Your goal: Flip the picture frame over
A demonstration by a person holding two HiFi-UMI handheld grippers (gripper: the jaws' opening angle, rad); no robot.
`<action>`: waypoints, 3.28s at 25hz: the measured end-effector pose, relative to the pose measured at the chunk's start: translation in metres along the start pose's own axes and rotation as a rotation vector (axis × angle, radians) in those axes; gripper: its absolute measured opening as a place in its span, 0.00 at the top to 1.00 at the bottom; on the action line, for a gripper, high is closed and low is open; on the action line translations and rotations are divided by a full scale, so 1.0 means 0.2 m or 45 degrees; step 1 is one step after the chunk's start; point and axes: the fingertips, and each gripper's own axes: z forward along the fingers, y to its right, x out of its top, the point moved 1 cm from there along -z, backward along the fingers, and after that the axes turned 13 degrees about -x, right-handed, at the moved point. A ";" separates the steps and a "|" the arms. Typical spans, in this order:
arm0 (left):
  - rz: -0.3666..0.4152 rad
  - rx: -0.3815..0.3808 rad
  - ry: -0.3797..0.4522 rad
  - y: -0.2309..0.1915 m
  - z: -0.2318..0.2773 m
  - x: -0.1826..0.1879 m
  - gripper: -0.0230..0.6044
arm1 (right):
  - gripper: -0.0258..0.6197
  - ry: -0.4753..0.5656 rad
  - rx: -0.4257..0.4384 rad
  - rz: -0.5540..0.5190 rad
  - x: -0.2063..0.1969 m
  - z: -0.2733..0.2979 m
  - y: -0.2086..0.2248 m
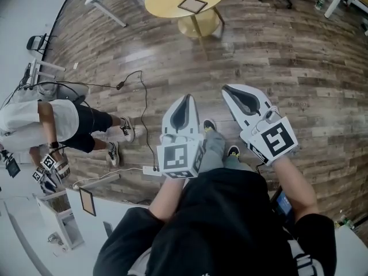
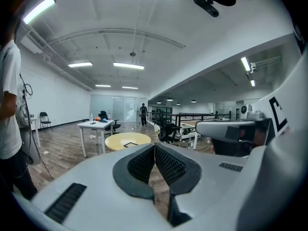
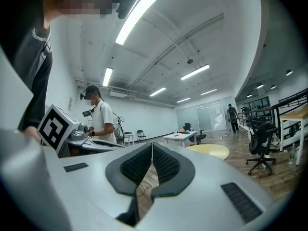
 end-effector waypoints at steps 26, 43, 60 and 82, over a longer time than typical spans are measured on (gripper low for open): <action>-0.082 -0.058 0.127 -1.08 0.58 0.22 0.93 | 0.93 -0.038 -0.025 -0.064 0.02 1.23 0.12; -0.107 -0.061 0.079 -1.28 1.11 0.27 0.93 | 0.93 -0.086 -0.010 0.032 -0.07 1.66 0.53; -0.059 -0.008 0.045 -1.43 1.91 0.42 0.93 | 0.93 -0.087 0.033 -0.031 -0.10 2.15 1.28; -0.080 0.104 -0.002 -1.73 2.09 0.27 0.93 | 0.93 -0.273 0.239 -0.489 -0.65 2.56 1.37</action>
